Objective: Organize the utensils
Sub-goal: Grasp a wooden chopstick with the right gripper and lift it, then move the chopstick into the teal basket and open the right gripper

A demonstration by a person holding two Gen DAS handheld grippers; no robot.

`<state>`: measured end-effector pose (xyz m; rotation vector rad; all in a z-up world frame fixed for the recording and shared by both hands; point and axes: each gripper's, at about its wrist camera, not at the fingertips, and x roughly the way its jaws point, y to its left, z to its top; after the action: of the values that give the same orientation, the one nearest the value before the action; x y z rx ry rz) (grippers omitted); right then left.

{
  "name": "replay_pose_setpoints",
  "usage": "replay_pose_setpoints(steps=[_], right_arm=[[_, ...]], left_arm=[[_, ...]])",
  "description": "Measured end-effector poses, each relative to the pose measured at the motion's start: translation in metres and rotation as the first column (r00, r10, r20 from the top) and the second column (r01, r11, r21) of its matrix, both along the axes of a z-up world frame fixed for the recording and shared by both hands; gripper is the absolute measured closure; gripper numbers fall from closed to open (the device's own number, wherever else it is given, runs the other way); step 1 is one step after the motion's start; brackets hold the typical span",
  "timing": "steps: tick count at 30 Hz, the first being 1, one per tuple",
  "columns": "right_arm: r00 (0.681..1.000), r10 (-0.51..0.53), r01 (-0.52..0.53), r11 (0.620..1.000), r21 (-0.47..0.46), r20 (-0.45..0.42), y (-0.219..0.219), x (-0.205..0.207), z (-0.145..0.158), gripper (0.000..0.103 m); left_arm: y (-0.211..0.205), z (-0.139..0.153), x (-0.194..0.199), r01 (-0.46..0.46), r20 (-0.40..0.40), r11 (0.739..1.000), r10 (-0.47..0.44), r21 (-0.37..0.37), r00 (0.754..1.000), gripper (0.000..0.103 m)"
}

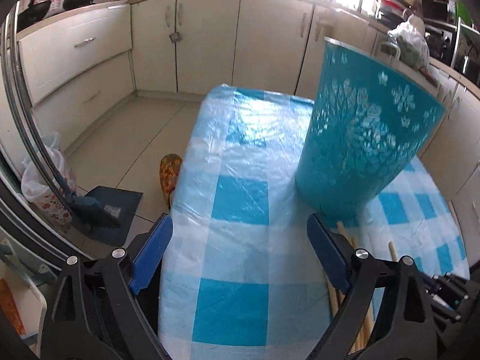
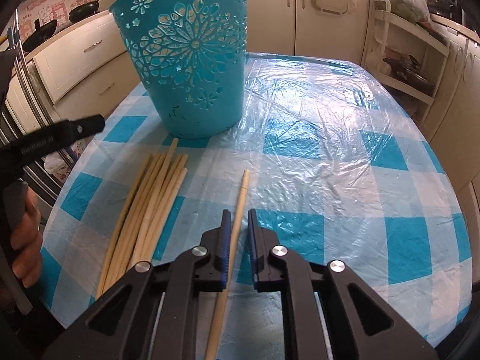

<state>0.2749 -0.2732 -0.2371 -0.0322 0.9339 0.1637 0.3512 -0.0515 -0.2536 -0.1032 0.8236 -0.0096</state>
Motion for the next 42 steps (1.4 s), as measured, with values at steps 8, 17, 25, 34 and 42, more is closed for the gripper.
replay_pose_setpoints(steps=[8, 17, 25, 34, 42], right_arm=[[1.0, 0.024, -0.023, 0.994, -0.103, 0.008, 0.012, -0.003, 0.0, 0.092], [0.999, 0.045, -0.039, 0.987, -0.157, 0.031, 0.019, -0.009, 0.0, 0.094], [0.996, 0.043, -0.031, 0.989, -0.145, 0.08, 0.018, -0.015, 0.01, 0.097], [0.985, 0.05, -0.031, 0.993, -0.115, 0.163, 0.022, -0.024, 0.041, 0.097], [0.973, 0.077, -0.05, 0.991, -0.127, 0.219, 0.031, -0.029, 0.063, 0.097]], left_arm=[[-0.005, -0.012, 0.001, 0.026, -0.032, 1.0, -0.026, 0.01, 0.999, 0.008], [-0.005, -0.016, 0.001, 0.027, -0.05, 0.999, -0.026, 0.019, 0.998, 0.008], [-0.009, -0.017, 0.002, 0.036, -0.067, 0.999, -0.034, 0.038, 0.997, 0.008], [-0.01, -0.018, 0.003, 0.036, -0.073, 0.998, -0.033, 0.043, 0.997, 0.008], [-0.01, -0.018, 0.003, 0.036, -0.074, 0.998, -0.033, 0.044, 0.997, 0.008]])
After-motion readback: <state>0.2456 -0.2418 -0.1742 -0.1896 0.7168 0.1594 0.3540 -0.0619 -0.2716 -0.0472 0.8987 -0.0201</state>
